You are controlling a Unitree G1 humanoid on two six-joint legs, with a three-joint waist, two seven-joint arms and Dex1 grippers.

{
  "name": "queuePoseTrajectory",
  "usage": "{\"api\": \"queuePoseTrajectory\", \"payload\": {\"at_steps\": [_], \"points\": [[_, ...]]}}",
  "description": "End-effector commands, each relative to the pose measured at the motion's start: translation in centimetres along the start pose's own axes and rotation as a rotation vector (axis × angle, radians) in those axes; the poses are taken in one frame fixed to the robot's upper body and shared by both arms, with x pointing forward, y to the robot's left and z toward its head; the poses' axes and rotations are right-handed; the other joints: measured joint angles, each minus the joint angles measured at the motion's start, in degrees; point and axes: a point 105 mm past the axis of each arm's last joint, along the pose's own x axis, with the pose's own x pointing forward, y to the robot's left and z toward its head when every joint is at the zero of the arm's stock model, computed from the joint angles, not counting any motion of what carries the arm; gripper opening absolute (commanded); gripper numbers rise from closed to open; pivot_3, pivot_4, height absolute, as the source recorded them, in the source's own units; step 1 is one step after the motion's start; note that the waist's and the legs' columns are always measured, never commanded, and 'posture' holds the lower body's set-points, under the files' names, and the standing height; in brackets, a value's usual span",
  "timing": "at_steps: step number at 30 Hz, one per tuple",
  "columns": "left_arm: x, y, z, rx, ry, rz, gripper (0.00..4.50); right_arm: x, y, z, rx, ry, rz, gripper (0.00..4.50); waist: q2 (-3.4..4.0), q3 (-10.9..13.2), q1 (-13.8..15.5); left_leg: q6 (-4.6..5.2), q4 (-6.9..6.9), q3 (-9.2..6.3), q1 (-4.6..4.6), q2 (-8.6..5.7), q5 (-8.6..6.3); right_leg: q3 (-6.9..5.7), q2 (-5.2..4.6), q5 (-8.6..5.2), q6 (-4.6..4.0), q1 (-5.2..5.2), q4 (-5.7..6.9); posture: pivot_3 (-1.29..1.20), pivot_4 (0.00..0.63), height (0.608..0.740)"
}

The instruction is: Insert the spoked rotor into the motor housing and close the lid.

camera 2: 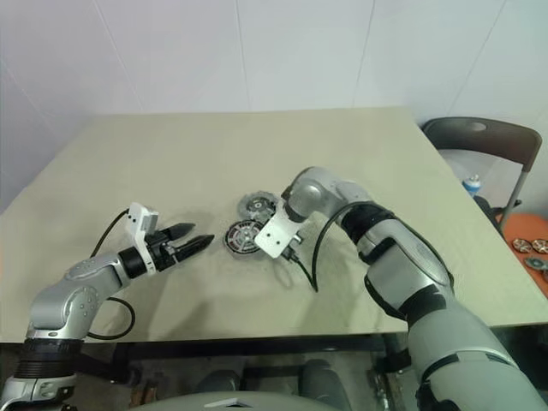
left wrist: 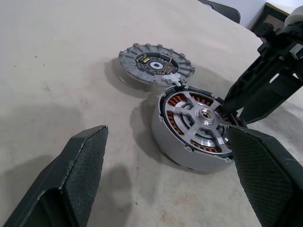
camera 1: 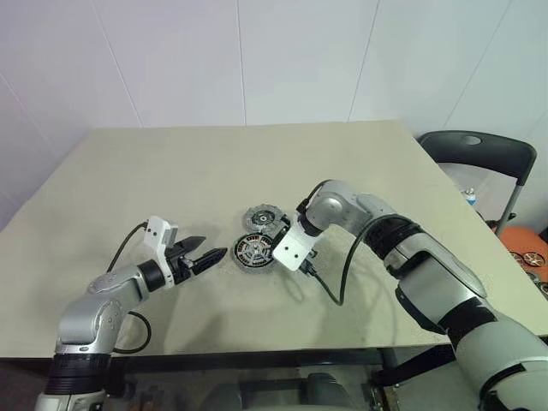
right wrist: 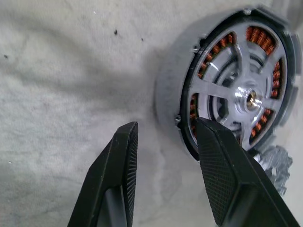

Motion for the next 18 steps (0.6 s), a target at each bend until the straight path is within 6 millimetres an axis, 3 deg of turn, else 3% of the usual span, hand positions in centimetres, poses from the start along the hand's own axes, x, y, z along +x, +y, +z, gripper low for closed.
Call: {"api": "queuePoseTrajectory", "payload": {"at_steps": [1,4,8,14,18], "points": [[-0.2,-0.2,1.3,0.045,-0.040,0.000,4.26,-0.3,-0.7,-0.1,-0.031,0.020,-0.015,1.97,0.00,0.00,-0.01,0.00,0.00,0.00,0.01,0.00,0.00,0.00,0.00,0.00,0.00,0.01,0.00,0.00,0.000,0.740],[-0.2,-0.1,1.3,0.046,-0.039,0.005,4.26,-0.4,-1.0,0.4,-0.042,-0.008,-0.027,1.39,0.00,0.00,-0.05,0.00,0.00,0.00,0.03,0.00,0.00,0.00,0.00,0.00,0.00,0.02,0.00,0.00,0.000,0.740],[-0.1,0.0,1.4,0.048,-0.040,0.005,4.26,-0.8,-1.6,0.6,-0.048,-0.010,-0.037,0.18,-0.02,-0.01,-0.16,0.00,0.00,-0.01,0.05,0.01,0.00,0.00,0.01,0.00,0.00,0.04,0.00,0.00,0.000,0.740],[0.0,0.0,1.4,0.048,-0.038,0.003,4.26,-1.7,-1.8,0.6,0.019,0.001,0.003,0.18,0.01,0.01,0.00,0.00,-0.01,-0.02,0.01,0.01,0.00,0.01,0.02,0.00,0.00,0.01,0.00,0.00,0.000,0.740],[0.2,0.0,1.4,0.049,-0.037,0.002,4.26,-3.0,-1.4,0.6,0.192,-0.003,0.085,0.18,0.02,0.01,0.08,0.01,-0.01,-0.03,-0.08,0.00,0.00,0.01,0.00,0.00,0.00,-0.07,-0.02,0.00,0.000,0.740]]}}
